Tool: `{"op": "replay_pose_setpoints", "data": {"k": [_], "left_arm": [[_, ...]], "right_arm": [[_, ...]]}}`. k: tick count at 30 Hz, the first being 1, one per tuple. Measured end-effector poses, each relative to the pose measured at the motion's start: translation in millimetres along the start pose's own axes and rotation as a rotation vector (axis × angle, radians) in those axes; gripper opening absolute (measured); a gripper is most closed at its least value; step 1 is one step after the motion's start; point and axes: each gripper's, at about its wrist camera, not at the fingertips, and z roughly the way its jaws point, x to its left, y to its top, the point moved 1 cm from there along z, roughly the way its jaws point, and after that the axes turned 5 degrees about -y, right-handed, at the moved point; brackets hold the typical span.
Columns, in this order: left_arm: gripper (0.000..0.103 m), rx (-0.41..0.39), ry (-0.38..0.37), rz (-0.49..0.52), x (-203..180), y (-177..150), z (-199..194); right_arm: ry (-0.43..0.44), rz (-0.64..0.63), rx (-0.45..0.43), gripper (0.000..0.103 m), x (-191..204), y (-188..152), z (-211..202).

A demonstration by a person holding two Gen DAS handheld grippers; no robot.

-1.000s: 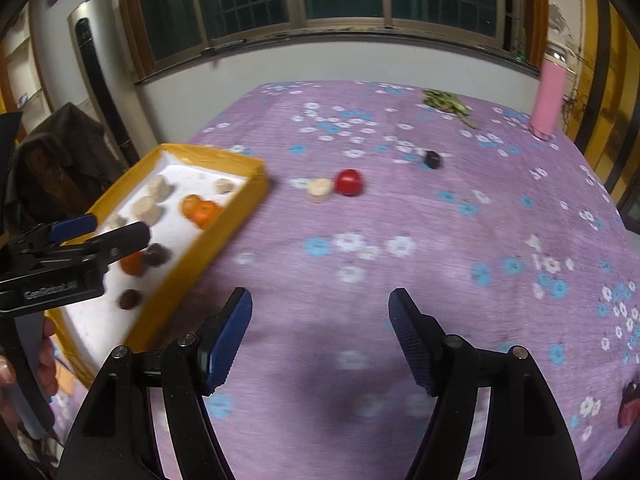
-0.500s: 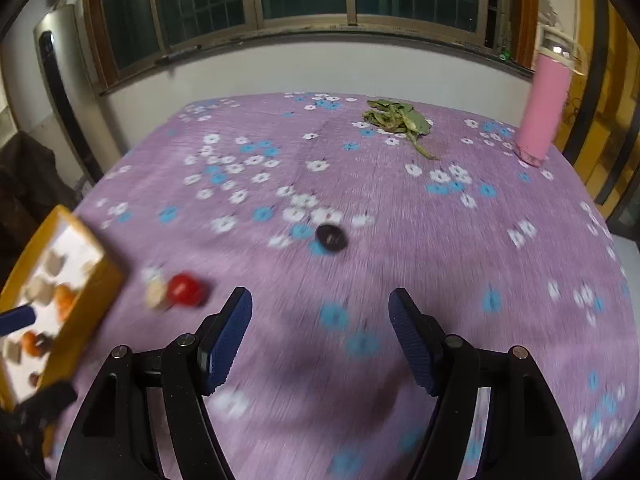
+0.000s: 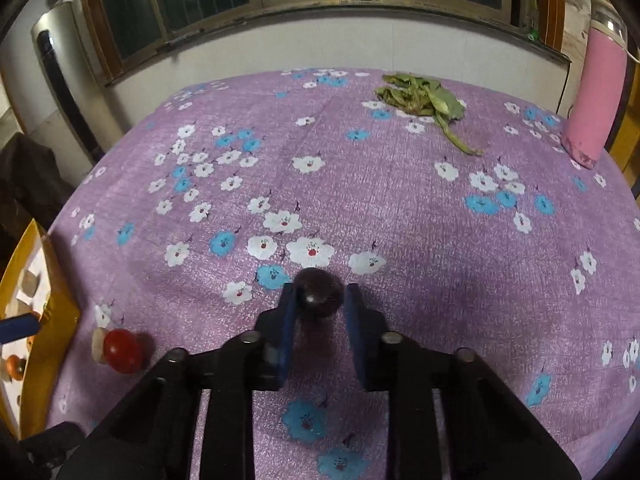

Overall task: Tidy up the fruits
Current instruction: 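Grasp the dark brown round fruit with the right gripper while the left grasps the red fruit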

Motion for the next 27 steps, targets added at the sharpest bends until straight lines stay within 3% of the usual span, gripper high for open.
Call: {"op": "replay_pose_setpoints", "data": {"k": [2,4,7,10,12,14,18,24,27], "left_arm": [[0.097,-0.01,-0.022,0.014,-2,7,7],[0.087,0.0,-0.035,0.022,-4,12,16],[0.069,0.05,-0.072,0.02,-4,16,34],[0.054,0.048,-0.058,0.035,-3,16,41],[0.034,0.031,-0.061,0.039,-2,16,38],[0.034,0.029,-0.107,0.019,2,17,33],[0.034,-0.001,-0.109,0.028,-2,10,17],[0.034,-0.013,-0.177,0.007,-12,-17,-7],[0.034,0.006,-0.199,-0.013,-17,-35,-12]], "right_arm": [[0.012,0.016,-0.008,0.02,-5,-4,-7],[0.019,0.018,-0.012,0.02,-7,-10,-13],[0.01,0.003,-0.023,0.02,-9,-22,-22],[0.011,0.011,-0.015,0.021,-14,-33,-31],[0.015,0.024,-0.011,0.021,-17,-39,-36],[0.015,0.03,-0.017,0.021,-19,-44,-43],[0.0,0.027,-0.036,0.021,-17,-57,-65],[-0.054,-0.006,-0.051,0.021,-8,-77,-89],[-0.022,0.048,-0.042,0.021,-18,-71,-85]]}}
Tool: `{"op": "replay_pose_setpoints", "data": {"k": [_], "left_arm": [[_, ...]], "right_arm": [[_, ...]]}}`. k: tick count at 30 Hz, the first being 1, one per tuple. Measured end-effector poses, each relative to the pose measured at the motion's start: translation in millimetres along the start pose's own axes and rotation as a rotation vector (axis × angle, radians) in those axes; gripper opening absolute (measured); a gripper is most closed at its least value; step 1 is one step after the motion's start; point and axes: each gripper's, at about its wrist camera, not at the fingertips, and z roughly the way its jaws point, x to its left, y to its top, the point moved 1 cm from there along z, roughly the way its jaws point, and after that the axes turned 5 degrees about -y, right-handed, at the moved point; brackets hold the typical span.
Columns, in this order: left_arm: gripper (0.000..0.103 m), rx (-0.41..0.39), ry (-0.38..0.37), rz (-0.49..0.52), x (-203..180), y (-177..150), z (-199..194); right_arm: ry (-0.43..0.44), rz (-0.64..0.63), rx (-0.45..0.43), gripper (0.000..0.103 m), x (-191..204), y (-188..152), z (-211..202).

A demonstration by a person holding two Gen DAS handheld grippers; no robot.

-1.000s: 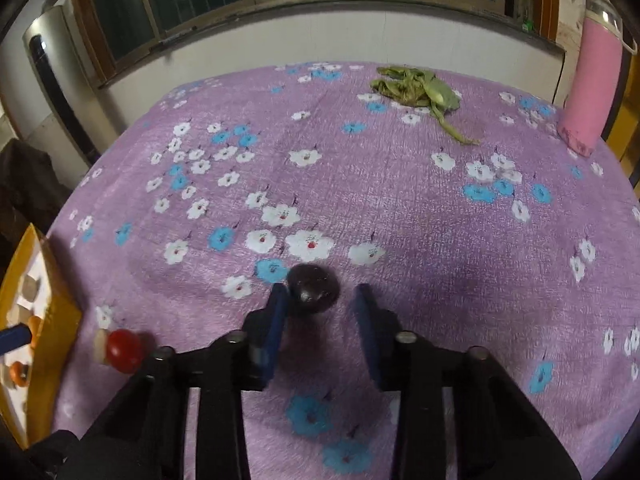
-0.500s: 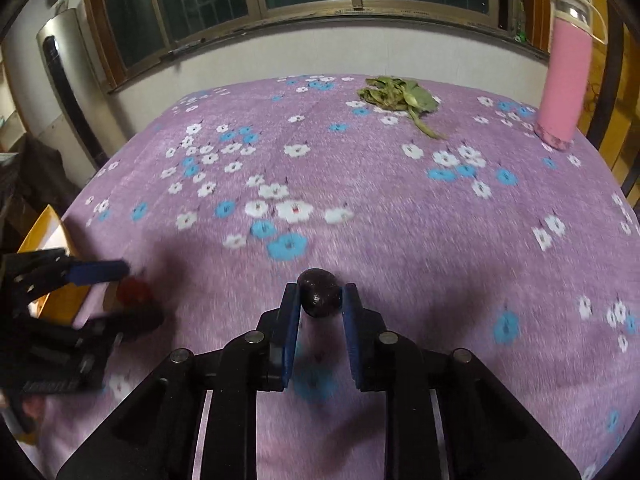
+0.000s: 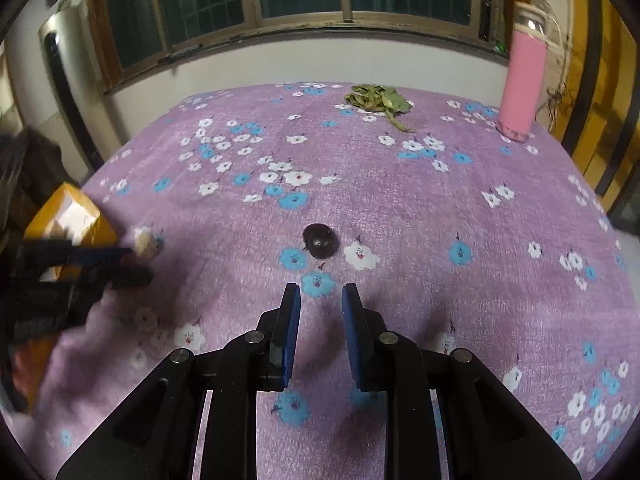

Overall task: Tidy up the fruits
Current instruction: 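Grasp the dark brown round fruit with the right gripper while the left grasps the red fruit, then carry the dark brown fruit and red fruit over the white tray with both grippers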

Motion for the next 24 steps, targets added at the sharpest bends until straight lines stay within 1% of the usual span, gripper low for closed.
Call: {"op": "replay_pose_setpoints", "data": {"k": [1,2,3,5,7,9,10,11,12,13,15,16,19,24], "left_arm": [[0.034,0.008,-0.008,-0.01,0,-5,0],[0.034,0.014,-0.016,-0.019,-1,-10,-1],[0.034,0.015,-0.019,-0.025,-1,-14,-1],[0.034,0.011,-0.022,-0.035,-1,-21,-4],[0.034,0.011,-0.031,-0.043,-1,-27,-8],[0.035,0.009,-0.037,-0.053,1,-31,-10],[0.035,0.008,-0.042,-0.059,2,-33,-11],[0.035,0.009,-0.044,-0.066,4,-33,-11],[0.035,0.01,-0.043,-0.073,6,-34,-11],[0.035,0.011,-0.045,-0.08,8,-35,-10],[0.035,0.01,-0.047,-0.094,10,-37,-11],[0.035,0.008,-0.052,-0.102,12,-38,-12],[0.035,-0.002,-0.067,-0.117,13,-41,-16],[0.035,-0.016,-0.075,-0.118,11,-53,-26]], "right_arm": [[0.001,0.026,0.01,0.022,-3,7,7],[0.009,0.035,0.021,0.025,-4,11,13],[0.013,0.051,0.036,0.027,-5,16,22],[0.031,0.068,0.065,0.027,-5,21,37],[0.016,0.066,0.072,0.027,-2,24,48],[0.026,0.054,0.083,0.027,1,25,56],[0.008,0.038,0.065,0.027,4,25,56],[-0.017,0.005,0.065,0.026,8,26,58],[-0.053,-0.036,0.054,0.023,13,26,58],[-0.069,-0.057,0.053,0.022,16,25,59],[-0.111,-0.104,0.038,0.021,23,22,55],[-0.117,-0.114,0.029,0.021,24,20,51],[-0.096,-0.105,0.014,0.021,23,10,36],[-0.061,-0.109,-0.024,0.021,31,-15,-9]]}}
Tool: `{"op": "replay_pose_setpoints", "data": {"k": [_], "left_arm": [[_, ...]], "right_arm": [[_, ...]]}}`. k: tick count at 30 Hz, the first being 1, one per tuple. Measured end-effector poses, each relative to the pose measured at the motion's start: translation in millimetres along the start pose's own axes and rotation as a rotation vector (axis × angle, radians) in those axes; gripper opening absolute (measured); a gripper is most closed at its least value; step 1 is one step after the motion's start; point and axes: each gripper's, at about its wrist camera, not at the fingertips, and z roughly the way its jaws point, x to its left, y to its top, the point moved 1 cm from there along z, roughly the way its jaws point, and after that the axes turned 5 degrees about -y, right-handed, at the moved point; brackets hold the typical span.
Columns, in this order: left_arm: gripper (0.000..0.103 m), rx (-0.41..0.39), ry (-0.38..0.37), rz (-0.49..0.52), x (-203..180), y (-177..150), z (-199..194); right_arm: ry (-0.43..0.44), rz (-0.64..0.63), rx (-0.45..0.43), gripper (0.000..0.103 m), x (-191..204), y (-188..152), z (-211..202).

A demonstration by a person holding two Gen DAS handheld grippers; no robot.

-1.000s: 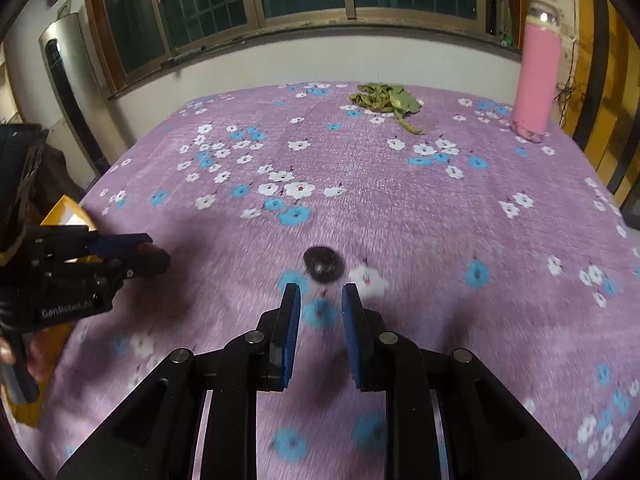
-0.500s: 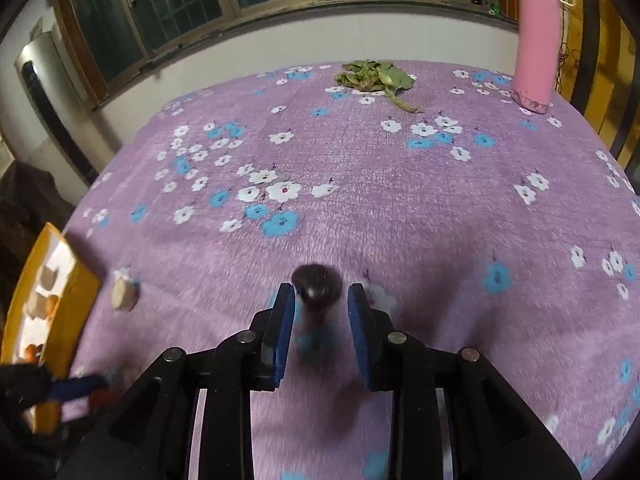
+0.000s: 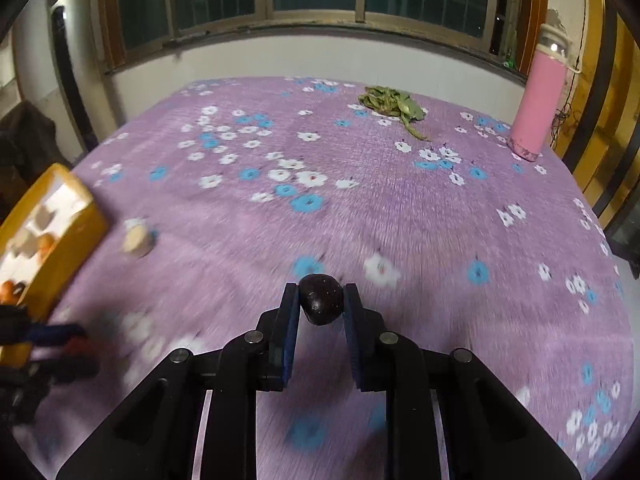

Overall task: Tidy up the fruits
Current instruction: 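Carry the dark brown fruit and red fruit over the white tray with both grippers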

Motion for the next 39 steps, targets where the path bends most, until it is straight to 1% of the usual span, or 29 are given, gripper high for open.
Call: {"op": "replay_pose_setpoints", "data": {"k": [3,8,13,17,21,24,32,39], "left_arm": [[0.035,-0.005,-0.013,0.006,-2,-9,-7],[0.035,-0.023,-0.023,0.039,-7,-25,-24],[0.035,-0.036,-0.034,0.054,-8,-35,-43],[0.035,-0.047,-0.039,0.05,-1,-39,-56],[0.035,-0.076,-0.036,0.033,11,-41,-75],[0.034,-0.096,-0.026,0.013,27,-42,-90],[0.034,-0.135,0.051,-0.044,80,-47,-125],[0.034,-0.149,0.1,-0.095,126,-49,-145]], "right_arm": [[0.011,0.002,-0.029,0.021,9,-15,-31],[0.009,0.005,-0.029,0.021,28,-41,-61],[0.001,0.046,-0.004,0.021,45,-65,-72],[0.006,0.068,0.019,0.021,57,-72,-73],[0.023,0.075,0.031,0.021,70,-69,-74],[0.044,0.066,0.028,0.021,88,-61,-75],[0.108,0.018,0.012,0.021,142,-38,-75],[0.166,-0.034,-0.007,0.021,193,-15,-73]]}}
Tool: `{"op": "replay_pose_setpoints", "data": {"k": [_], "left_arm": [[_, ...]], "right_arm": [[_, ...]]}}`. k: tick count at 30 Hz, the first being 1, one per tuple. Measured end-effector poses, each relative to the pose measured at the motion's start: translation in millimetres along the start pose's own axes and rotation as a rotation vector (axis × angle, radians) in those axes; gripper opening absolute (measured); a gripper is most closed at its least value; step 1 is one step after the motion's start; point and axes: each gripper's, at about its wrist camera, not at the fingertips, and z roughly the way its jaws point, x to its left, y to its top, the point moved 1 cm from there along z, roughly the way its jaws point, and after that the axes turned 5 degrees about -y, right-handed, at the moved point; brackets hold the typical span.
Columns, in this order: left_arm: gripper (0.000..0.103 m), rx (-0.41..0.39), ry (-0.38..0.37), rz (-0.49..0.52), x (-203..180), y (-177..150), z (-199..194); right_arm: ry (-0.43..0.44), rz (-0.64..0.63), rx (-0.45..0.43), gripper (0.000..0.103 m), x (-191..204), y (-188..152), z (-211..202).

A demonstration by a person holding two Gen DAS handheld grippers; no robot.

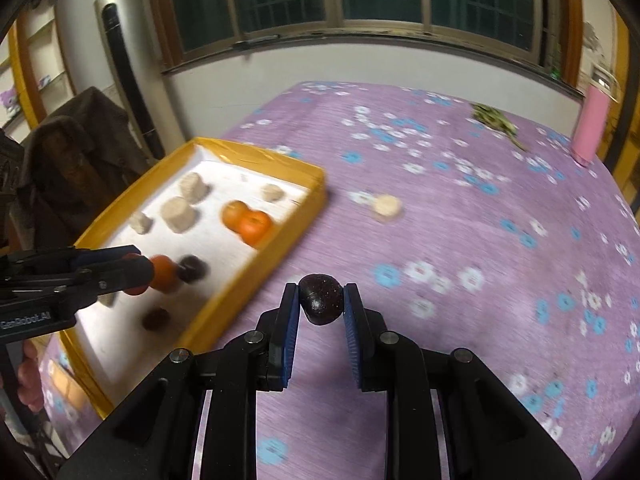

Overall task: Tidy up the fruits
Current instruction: 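Carry the dark brown fruit and red fruit over the white tray with both grippers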

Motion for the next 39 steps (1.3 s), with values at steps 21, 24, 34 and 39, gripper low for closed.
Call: {"op": "replay_pose_setpoints", "data": {"k": [21,24,34,39], "left_arm": [[0.034,0.073,0.044,-0.033,83,19,26],[0.034,0.089,0.047,-0.033,88,21,32],[0.036,0.135,0.099,-0.011,85,27,49],[0.037,0.137,0.118,0.018,82,26,50]], "right_arm": [[0.025,0.03,0.083,0.021,79,25,68],[0.014,0.043,0.098,0.021,78,25,76],[-0.03,0.023,0.107,0.021,82,23,85],[-0.054,-0.013,0.113,0.021,88,21,89]]}}
